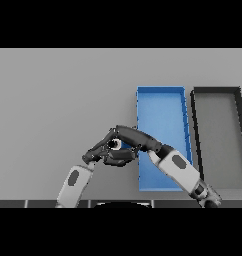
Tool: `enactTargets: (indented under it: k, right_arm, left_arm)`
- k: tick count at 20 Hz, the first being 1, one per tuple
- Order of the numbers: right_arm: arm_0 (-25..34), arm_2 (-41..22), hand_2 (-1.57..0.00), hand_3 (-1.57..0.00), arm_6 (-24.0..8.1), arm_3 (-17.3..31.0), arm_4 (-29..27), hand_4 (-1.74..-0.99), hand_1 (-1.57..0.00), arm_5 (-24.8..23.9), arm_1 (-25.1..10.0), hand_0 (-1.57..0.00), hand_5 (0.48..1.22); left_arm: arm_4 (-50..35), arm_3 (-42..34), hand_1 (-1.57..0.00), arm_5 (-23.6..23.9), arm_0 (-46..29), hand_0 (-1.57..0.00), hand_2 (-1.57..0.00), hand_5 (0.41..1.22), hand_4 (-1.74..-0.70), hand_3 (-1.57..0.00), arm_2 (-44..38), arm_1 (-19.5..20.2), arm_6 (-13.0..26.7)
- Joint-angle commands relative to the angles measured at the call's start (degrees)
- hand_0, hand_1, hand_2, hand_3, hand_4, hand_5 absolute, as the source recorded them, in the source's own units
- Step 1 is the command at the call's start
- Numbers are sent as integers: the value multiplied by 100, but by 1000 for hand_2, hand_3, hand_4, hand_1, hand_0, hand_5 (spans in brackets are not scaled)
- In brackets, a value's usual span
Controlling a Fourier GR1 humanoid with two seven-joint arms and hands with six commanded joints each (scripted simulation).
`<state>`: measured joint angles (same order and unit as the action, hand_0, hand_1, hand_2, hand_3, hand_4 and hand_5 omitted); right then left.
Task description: Pick up the blue pipe and place it into the blue bin.
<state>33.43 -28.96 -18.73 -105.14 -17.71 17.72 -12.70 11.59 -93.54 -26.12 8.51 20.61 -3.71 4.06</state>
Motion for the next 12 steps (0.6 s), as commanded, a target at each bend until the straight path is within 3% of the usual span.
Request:
enactTargets:
  k: [1, 4, 8, 12]
  right_arm:
    - [-65, -33, -1570, -1569, 47, -47, -18, -1740, -1570, -15, 15, -1570, 1219]
    - [-77, 48, -1570, -1570, 117, -89, -247, -1741, -1570, -85, 41, -1570, 1220]
    - [184, 345, -1571, -1571, -316, -172, -1154, -1741, -1571, -265, 59, -1571, 1221]
    - [1057, 917, -1571, -1571, -815, -160, -2197, -1741, -1571, -657, -115, -1571, 1221]
  left_arm:
    - [-128, -43, -91, -52, 47, -100, -88, 603, -969, -79, -72, 0, 148]
    - [25, 34, -46, 36, 70, -50, -45, 513, -947, -40, -53, 23, 92]
    - [68, 43, -18, 29, -29, -20, -18, 474, -916, -16, -9, 53, 93]
    - [65, 105, -7, 6, -8, -8, -7, 450, -907, -6, -34, 75, 105]
